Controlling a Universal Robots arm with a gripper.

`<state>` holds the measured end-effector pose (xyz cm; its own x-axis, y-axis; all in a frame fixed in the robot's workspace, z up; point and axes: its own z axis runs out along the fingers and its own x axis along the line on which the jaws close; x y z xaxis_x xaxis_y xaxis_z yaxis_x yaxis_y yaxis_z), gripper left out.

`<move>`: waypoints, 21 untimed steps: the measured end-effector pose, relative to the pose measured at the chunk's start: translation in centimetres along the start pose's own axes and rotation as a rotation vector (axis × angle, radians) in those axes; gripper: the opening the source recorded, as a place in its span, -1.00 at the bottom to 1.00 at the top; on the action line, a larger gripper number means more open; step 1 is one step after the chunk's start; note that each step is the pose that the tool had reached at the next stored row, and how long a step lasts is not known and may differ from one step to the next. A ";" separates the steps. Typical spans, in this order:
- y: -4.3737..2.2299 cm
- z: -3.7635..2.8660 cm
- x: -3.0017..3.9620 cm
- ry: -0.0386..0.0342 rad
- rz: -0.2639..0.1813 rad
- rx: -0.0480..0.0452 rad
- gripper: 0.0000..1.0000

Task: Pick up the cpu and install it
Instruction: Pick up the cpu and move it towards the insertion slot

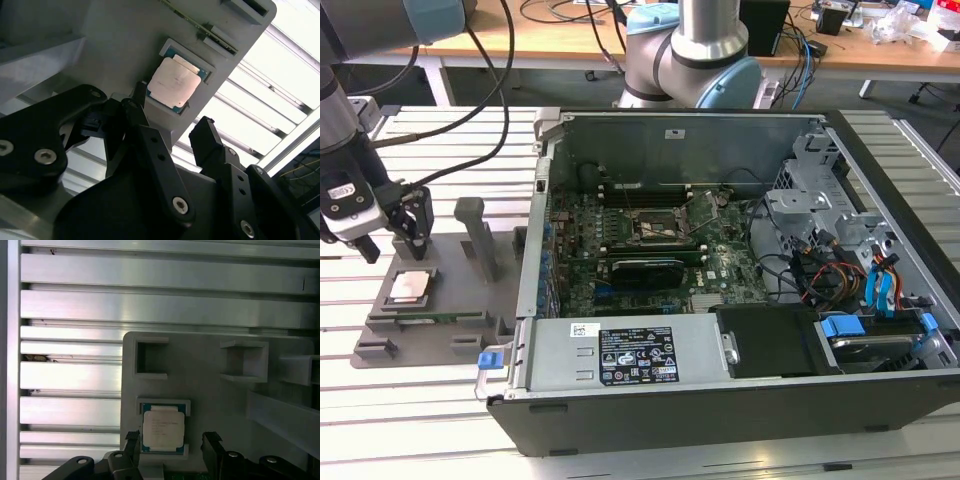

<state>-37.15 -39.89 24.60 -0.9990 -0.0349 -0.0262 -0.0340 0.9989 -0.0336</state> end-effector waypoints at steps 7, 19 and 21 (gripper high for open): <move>0.02 0.49 0.01 0.0000 0.000 0.0000 0.24; 0.04 1.29 0.03 0.0001 0.000 0.0000 0.24; 0.05 1.40 0.04 0.0001 0.000 0.0000 0.24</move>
<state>-37.15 -39.89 23.20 -0.9990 -0.0349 -0.0261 -0.0341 0.9989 -0.0336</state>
